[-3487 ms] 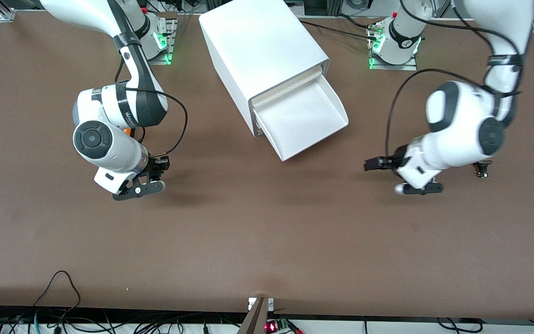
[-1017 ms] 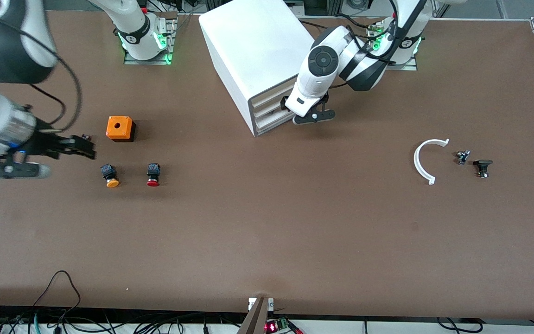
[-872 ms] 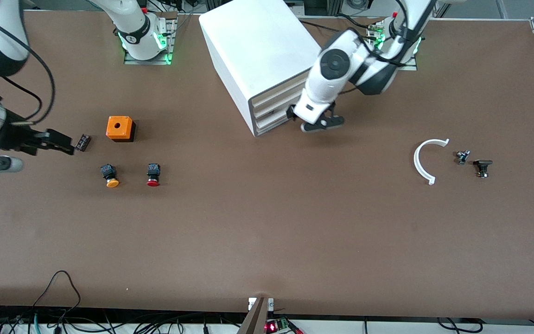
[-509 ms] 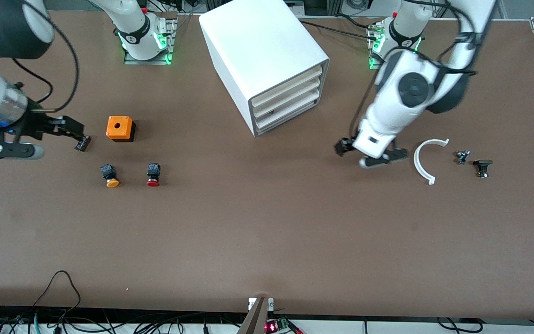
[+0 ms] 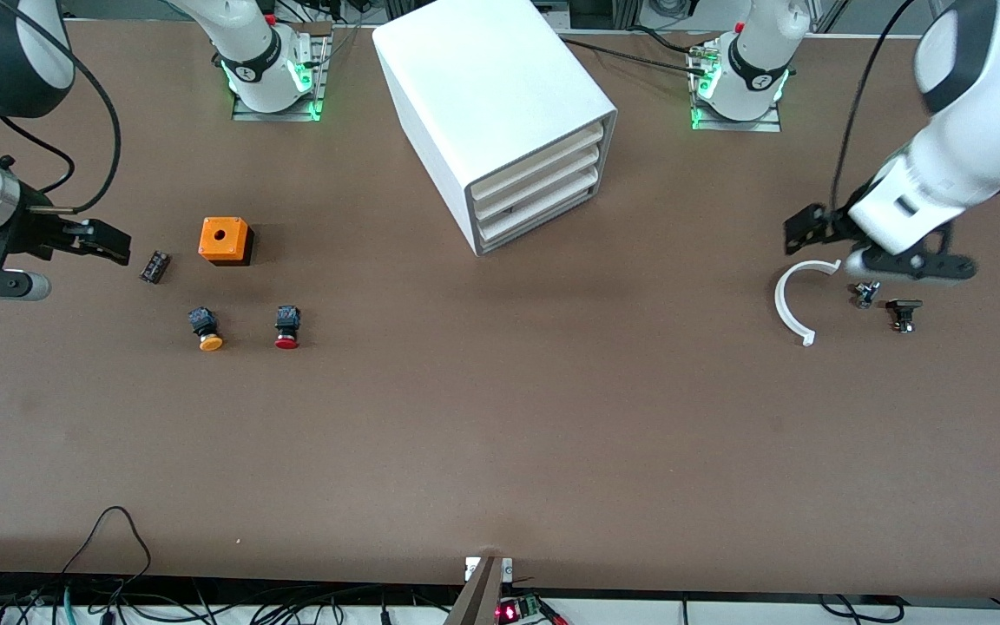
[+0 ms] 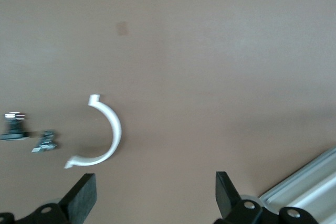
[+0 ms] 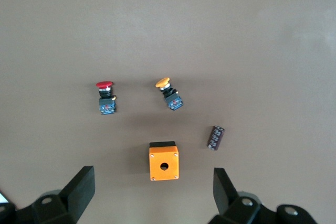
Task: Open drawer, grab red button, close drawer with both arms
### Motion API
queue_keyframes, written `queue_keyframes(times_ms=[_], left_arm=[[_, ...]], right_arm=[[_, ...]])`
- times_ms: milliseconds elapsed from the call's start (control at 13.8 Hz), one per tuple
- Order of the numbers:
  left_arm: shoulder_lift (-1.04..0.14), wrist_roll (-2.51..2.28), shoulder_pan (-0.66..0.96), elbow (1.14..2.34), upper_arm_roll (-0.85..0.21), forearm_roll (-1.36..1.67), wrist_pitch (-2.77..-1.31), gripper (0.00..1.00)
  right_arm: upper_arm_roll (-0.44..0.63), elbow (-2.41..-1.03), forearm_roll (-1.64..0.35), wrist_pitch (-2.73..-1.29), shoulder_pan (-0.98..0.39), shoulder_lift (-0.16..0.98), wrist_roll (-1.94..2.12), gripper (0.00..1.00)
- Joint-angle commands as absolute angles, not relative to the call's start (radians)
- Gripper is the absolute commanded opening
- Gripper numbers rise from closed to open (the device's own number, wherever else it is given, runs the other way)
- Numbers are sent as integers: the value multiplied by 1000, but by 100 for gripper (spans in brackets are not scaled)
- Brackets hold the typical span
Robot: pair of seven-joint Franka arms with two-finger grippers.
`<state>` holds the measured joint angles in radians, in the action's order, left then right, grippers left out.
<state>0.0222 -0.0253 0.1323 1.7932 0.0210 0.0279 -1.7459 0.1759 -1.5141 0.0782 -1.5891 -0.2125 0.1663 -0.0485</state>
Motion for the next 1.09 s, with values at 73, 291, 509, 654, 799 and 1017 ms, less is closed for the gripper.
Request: queue_keyframes(times_ms=[73,291,509,654,799,1017], left_arm=[[41,34,95,1683,15,-54,-1606,100],[19,35,87,1614,14,-55,-1542,100],[14,37,89,1615,12,-41,-1536,100],[14,38,89,1614,11,-40,-1535,100],[12,37,87,1614,14,-40,-1532,100],[12,35,89,1614,12,-40,-1532,100]], right_arm=[[170,-1609,80,-1637,-213,89,14,100],[176,-1687,78,-1698,-213,40,17,100],[189,-1677,72,-1695,-213,48,12,100],[190,-1675,71,-1694,-213,49,14,100],[190,-1675,71,-1694,-213,49,14,100],[187,-1671,71,-1686,-216,49,5,100]])
